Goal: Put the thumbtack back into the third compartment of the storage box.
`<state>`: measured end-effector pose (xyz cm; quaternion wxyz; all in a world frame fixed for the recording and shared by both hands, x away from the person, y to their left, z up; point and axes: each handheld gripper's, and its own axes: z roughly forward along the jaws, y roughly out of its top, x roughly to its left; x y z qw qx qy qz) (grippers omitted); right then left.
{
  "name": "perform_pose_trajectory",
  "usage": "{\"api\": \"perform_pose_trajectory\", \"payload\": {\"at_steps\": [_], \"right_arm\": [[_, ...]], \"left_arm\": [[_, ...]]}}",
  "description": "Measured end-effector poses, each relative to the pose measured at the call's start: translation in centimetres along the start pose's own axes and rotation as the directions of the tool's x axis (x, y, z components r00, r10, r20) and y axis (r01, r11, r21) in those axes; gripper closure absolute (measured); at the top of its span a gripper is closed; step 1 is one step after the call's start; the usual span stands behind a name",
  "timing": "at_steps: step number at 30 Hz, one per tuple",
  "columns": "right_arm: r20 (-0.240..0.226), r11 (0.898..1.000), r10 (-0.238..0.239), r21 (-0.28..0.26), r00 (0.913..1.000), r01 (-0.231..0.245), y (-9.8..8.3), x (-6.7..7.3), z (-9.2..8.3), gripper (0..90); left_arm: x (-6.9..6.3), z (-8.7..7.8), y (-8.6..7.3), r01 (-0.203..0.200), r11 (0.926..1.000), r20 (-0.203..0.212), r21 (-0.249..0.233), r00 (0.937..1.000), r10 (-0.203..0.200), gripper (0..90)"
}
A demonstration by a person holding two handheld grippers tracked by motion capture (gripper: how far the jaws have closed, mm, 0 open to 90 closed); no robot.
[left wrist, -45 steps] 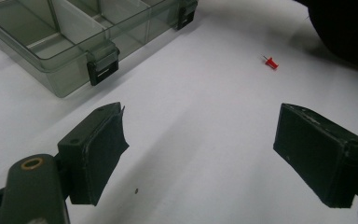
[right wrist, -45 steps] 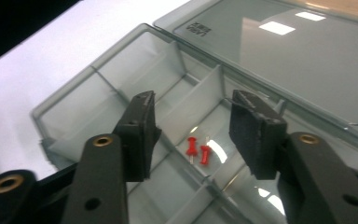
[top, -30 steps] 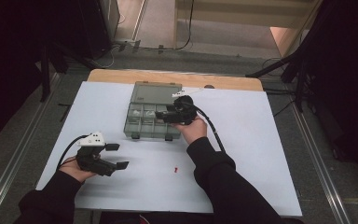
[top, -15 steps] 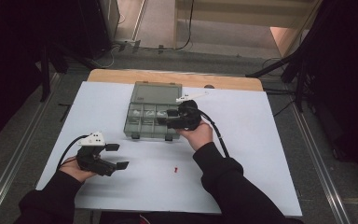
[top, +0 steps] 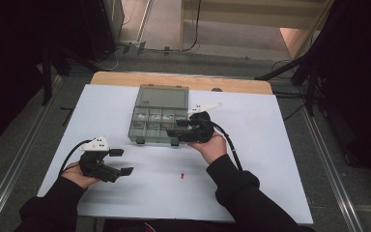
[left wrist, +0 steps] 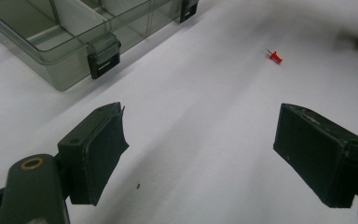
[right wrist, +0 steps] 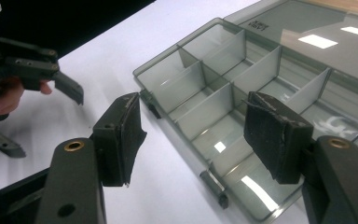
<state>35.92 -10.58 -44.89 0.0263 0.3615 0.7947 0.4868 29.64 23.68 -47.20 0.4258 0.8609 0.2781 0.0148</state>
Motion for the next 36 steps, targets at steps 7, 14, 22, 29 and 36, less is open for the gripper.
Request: {"api": "perform_pose_trajectory", "payload": {"at_steps": [7, 14, 22, 29, 36], "right_arm": [[-0.007, 1.000, -0.017, 0.000, 0.9998, 0.017, -0.9, 0.4, -0.7, 37.3], [-0.021, 1.000, -0.017, 0.001, 0.9996, 0.017, -1.8, 0.7, -1.0, 37.1], [-0.036, 0.999, -0.042, -0.016, 0.9985, 0.042, -2.6, 1.4, -1.6, 34.9], [-0.034, 0.999, -0.040, -0.010, 0.9986, 0.039, -3.3, 1.7, -2.2, 33.3], [-0.040, 1.000, -0.029, -0.012, 0.9988, 0.028, -4.1, 1.9, -2.7, 32.8]], "left_arm": [[0.0, 0.0, 0.0, -0.001, 1.0000, 0.001, -0.001, 1.0000, 0.001, 15.6], [-0.1, -0.1, 0.1, -0.008, 0.9999, 0.001, 0.008, 1.0000, 0.008, 15.6], [-0.1, -0.1, 0.1, -0.009, 0.9999, 0.001, 0.008, 1.0000, 0.009, 15.6], [-0.1, -0.1, 0.1, -0.011, 0.9999, 0.001, 0.002, 0.9999, 0.011, 15.6], [-0.1, -0.2, 0.1, -0.011, 0.9999, 0.000, -0.002, 0.9999, 0.011, 15.6]]}}
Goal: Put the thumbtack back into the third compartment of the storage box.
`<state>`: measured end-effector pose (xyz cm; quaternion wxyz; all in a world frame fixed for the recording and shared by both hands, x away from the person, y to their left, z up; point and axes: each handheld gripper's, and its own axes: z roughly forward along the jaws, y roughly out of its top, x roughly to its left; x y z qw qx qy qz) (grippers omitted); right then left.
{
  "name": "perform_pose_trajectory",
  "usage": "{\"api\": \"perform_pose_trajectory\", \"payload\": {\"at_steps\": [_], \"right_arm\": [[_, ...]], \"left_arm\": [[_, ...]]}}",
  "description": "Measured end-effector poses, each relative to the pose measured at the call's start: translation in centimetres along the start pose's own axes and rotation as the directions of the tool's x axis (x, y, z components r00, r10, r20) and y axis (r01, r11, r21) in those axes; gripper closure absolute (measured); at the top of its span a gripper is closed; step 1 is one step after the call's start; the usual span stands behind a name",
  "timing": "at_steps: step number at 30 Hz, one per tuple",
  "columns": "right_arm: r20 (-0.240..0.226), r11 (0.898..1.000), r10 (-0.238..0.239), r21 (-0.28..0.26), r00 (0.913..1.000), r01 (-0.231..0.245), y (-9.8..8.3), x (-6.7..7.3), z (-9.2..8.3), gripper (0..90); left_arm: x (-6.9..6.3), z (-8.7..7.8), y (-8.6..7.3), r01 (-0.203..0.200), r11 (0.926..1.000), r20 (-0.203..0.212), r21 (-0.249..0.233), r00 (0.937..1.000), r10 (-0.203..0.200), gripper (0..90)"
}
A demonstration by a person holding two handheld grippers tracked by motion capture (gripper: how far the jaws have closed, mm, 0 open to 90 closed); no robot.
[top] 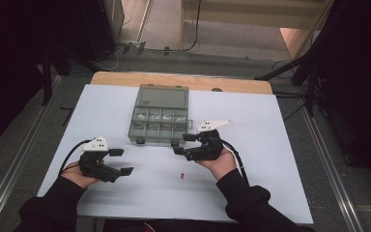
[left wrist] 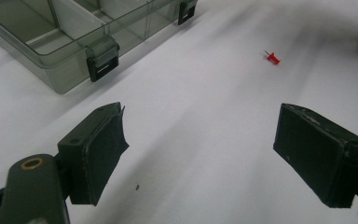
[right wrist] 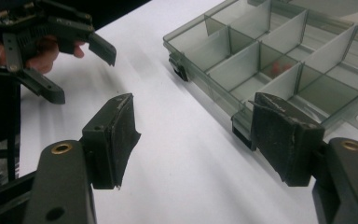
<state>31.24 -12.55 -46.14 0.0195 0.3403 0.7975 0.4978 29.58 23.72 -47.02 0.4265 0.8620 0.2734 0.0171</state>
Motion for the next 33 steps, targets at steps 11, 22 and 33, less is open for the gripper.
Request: {"api": "perform_pose_trajectory", "payload": {"at_steps": [11, 22, 33], "right_arm": [[0.017, 1.000, 0.003, 0.009, 0.9999, -0.003, -1.1, 0.5, -0.7, 32.8], [0.013, 1.000, 0.006, 0.023, 0.9999, -0.006, -2.1, 1.1, -1.0, 33.0], [0.025, 1.000, 0.001, 0.029, 0.9997, -0.001, -3.1, 1.5, -1.2, 33.9]], "left_arm": [[0.0, 0.0, 0.0, -0.002, 1.0000, 0.001, -0.001, 1.0000, 0.002, 15.6], [0.0, 0.0, 0.0, -0.001, 1.0000, 0.001, -0.003, 1.0000, 0.001, 15.6], [0.0, 0.0, 0.0, -0.001, 1.0000, 0.000, -0.004, 1.0000, 0.001, 15.6]]}}
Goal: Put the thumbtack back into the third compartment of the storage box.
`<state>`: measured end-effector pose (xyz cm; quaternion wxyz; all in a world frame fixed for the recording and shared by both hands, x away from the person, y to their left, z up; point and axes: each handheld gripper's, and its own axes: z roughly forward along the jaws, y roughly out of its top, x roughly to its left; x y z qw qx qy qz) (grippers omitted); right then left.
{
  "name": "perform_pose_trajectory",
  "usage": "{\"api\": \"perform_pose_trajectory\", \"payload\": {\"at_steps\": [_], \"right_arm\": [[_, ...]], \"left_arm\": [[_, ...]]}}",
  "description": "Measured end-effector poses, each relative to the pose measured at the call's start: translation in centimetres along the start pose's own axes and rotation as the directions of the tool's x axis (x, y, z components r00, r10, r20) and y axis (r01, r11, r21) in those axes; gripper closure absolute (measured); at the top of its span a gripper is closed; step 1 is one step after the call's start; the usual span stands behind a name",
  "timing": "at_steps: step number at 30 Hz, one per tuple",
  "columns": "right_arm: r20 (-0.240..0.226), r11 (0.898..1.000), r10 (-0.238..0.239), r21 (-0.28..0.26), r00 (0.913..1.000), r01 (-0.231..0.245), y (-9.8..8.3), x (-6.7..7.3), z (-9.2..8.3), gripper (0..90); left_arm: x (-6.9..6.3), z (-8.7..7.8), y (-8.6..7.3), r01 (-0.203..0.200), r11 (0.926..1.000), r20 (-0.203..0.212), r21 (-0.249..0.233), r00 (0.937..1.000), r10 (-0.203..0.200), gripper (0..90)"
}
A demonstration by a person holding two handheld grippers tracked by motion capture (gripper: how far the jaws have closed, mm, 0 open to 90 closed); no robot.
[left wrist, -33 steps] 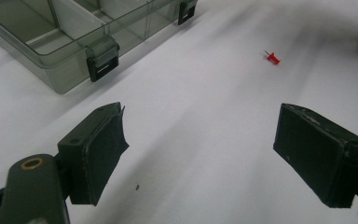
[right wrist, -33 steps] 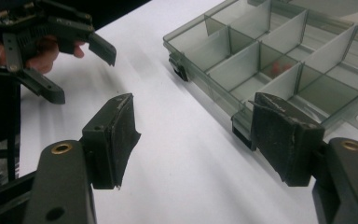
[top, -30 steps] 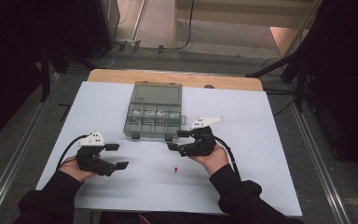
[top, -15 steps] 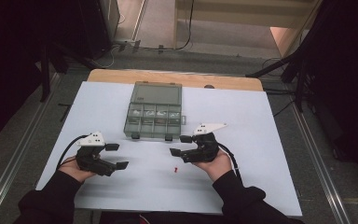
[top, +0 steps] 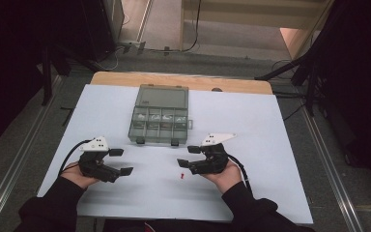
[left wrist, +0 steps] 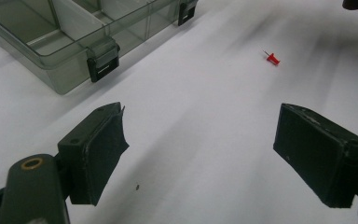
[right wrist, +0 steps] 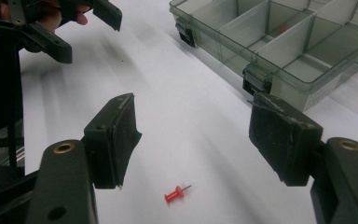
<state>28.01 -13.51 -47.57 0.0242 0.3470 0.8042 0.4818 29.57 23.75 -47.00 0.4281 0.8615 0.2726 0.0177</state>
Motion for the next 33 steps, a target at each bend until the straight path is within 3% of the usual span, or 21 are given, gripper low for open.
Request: {"api": "perform_pose_trajectory", "payload": {"at_steps": [33], "right_arm": [[0.090, 1.000, 0.003, 0.018, 0.9959, -0.005, -3.0, 1.1, 1.0, 38.0]], "left_arm": [[-0.1, -0.1, 0.1, -0.005, 0.9999, -0.001, 0.009, 1.0000, 0.005, 15.6]]}}
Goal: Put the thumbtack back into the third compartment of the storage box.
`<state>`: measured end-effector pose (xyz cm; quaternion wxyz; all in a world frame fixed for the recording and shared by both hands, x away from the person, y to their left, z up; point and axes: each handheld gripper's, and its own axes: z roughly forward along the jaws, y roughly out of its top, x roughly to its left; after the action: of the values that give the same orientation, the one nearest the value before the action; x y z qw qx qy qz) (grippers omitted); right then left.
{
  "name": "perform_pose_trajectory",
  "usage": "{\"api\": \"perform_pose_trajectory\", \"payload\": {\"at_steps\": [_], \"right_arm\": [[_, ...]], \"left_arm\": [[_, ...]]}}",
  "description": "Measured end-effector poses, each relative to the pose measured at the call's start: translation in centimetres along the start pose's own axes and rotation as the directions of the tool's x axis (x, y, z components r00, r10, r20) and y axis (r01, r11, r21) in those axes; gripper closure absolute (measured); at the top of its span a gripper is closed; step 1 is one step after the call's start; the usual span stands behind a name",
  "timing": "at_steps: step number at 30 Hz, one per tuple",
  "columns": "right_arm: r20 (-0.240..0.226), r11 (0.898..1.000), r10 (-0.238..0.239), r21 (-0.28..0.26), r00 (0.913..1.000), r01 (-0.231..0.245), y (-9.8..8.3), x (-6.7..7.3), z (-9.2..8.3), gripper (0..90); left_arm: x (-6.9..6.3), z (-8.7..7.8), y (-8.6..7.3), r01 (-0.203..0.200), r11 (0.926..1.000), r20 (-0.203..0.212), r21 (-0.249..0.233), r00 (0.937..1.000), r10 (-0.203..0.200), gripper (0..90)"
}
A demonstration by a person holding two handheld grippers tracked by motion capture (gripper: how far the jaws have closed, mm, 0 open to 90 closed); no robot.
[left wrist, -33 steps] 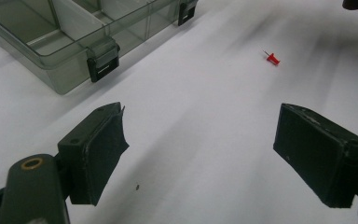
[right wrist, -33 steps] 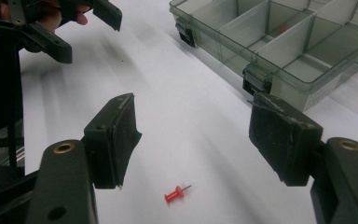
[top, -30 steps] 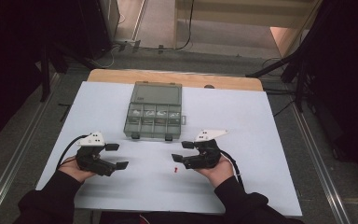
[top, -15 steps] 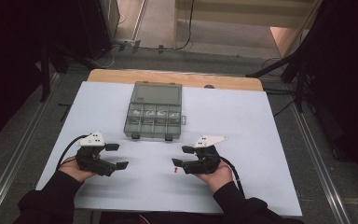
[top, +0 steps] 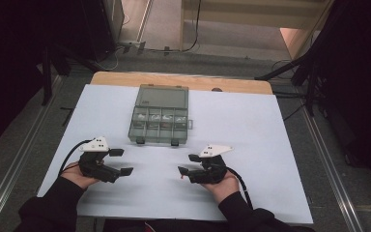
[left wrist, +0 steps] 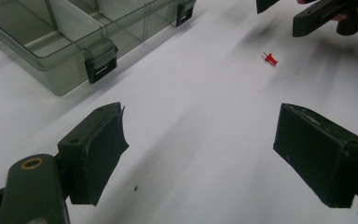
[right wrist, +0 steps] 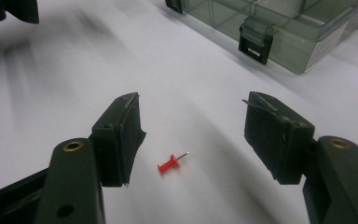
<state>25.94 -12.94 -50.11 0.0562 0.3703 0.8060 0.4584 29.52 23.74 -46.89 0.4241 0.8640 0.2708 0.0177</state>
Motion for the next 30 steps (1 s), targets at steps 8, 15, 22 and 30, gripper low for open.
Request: {"api": "perform_pose_trajectory", "payload": {"at_steps": [8, 15, 22, 30], "right_arm": [[0.015, 1.000, 0.003, 0.016, 0.9999, -0.004, -0.8, 0.5, 0.7, 39.3], [0.039, 1.000, 0.010, 0.020, 0.9992, -0.011, -1.6, 0.8, 0.7, 40.8], [0.033, 0.999, 0.014, 0.045, 0.9994, -0.016, -1.8, 1.3, 0.9, 48.7], [0.043, 0.997, 0.046, 0.063, 0.9980, -0.049, -2.3, 1.9, 0.9, 52.2]], "left_arm": [[0.1, 0.0, 0.0, 0.003, 0.9999, 0.006, -0.012, 1.0000, -0.003, 15.6], [0.0, -0.1, 0.0, 0.001, 0.9999, 0.010, -0.015, 1.0000, -0.001, 15.6], [0.1, 0.0, 0.0, 0.001, 0.9999, 0.011, -0.014, 0.9999, -0.001, 15.6], [0.1, 0.0, 0.0, 0.003, 0.9998, 0.011, -0.019, 0.9999, -0.002, 15.6]]}}
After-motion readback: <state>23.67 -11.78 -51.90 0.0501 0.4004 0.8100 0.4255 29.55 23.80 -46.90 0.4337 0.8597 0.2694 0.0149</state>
